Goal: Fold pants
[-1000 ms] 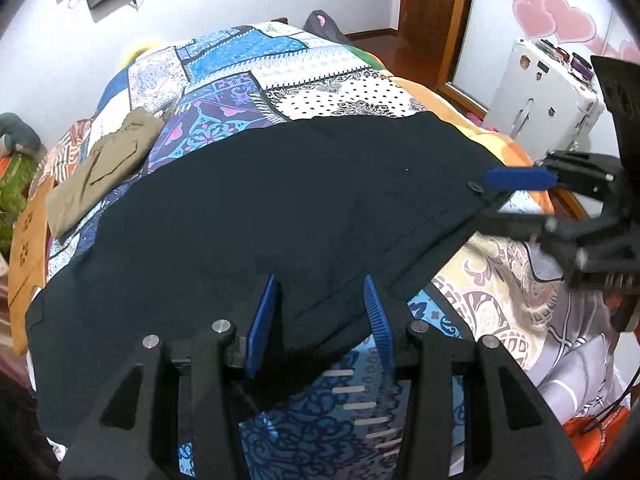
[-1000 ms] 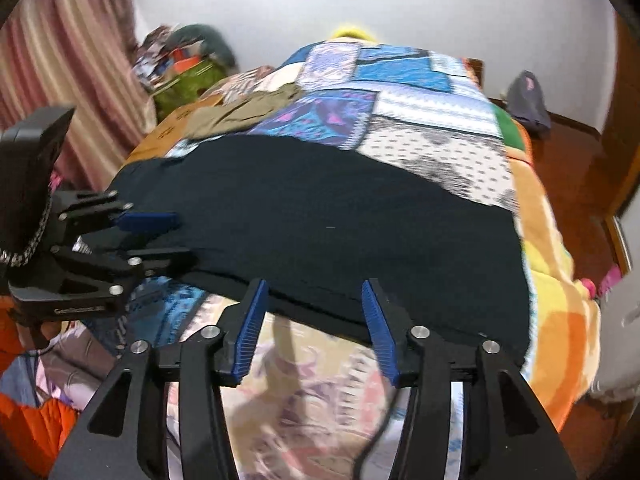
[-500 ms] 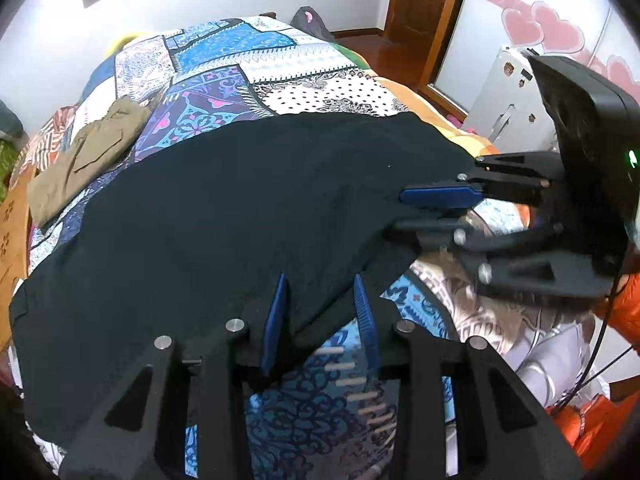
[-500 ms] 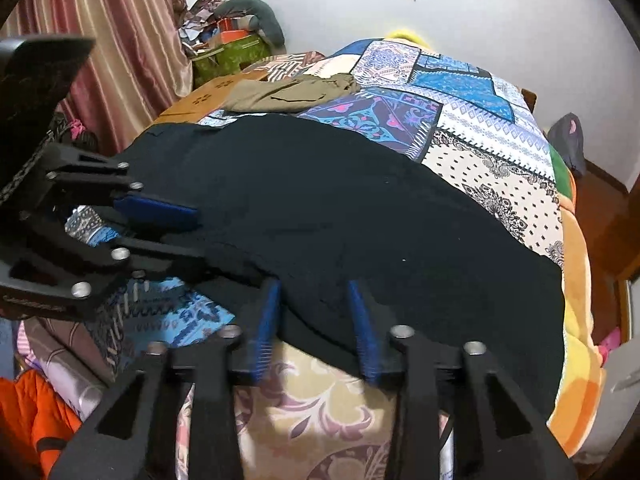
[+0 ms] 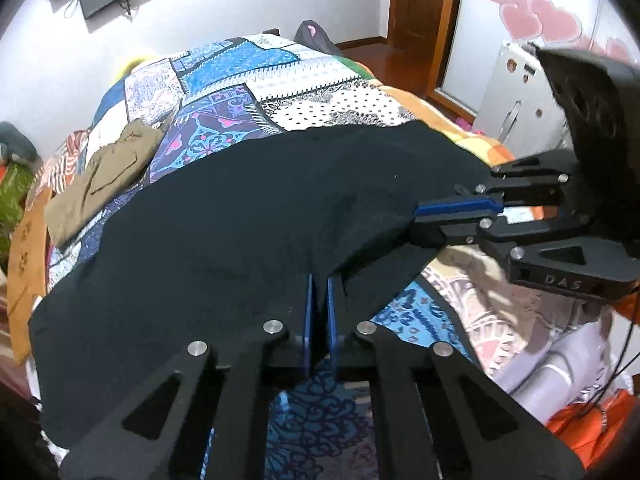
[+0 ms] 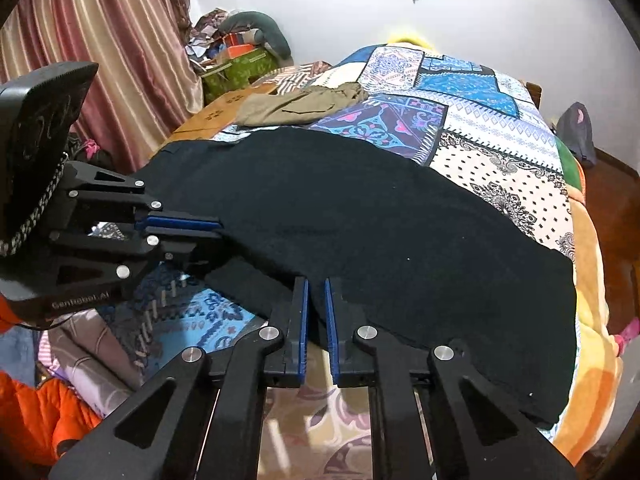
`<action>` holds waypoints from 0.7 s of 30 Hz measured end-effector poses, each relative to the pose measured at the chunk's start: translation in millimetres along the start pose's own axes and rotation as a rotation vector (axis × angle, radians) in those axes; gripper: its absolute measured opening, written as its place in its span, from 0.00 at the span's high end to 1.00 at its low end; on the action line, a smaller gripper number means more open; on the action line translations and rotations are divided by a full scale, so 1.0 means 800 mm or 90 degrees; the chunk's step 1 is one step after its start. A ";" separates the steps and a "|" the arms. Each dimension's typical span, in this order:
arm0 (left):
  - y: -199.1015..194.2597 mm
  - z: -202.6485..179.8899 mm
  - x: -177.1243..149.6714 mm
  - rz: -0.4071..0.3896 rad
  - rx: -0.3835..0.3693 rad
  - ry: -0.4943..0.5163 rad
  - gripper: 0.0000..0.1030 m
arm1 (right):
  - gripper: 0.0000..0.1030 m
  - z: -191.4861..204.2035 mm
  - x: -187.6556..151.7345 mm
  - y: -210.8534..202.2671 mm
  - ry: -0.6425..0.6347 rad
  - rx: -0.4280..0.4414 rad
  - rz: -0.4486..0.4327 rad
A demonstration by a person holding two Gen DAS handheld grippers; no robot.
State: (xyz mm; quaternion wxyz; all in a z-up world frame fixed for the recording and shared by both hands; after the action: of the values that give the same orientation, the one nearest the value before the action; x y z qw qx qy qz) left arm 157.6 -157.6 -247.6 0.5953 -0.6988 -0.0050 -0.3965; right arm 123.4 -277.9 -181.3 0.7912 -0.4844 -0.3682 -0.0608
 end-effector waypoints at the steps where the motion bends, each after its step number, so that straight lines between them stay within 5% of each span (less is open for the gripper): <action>1: -0.003 0.000 -0.001 0.000 -0.006 -0.004 0.95 | 0.93 0.002 -0.001 -0.001 0.000 0.003 0.001; 9: -0.006 -0.006 -0.015 0.024 -0.030 -0.017 0.94 | 0.87 -0.001 -0.010 -0.005 0.033 0.010 0.026; 14: -0.037 0.010 -0.002 -0.014 -0.048 -0.052 0.89 | 0.79 -0.012 0.000 -0.034 0.066 0.011 0.002; 17: -0.049 0.027 0.010 -0.042 -0.025 -0.068 0.84 | 0.67 -0.016 0.014 -0.048 0.066 -0.009 -0.032; 21: -0.034 0.063 0.021 -0.048 0.002 -0.123 0.80 | 0.67 -0.020 0.029 -0.035 0.062 -0.028 -0.043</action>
State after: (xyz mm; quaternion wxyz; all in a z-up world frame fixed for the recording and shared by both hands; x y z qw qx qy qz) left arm 183.4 -115.0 -214.3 0.5782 -0.7319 -0.0891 -0.3494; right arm 136.0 -299.3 -150.4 0.7950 -0.4853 -0.3440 -0.1187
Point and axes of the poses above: each gripper's, at about its wrist camera, not at the fingertips, and y roughly the way its jaws point, z to its left, x to its top, the point moved 1 cm from there along y, roughly the way its jaws point, and after that the axes turned 2 degrees about -z, right-handed, at the moved point
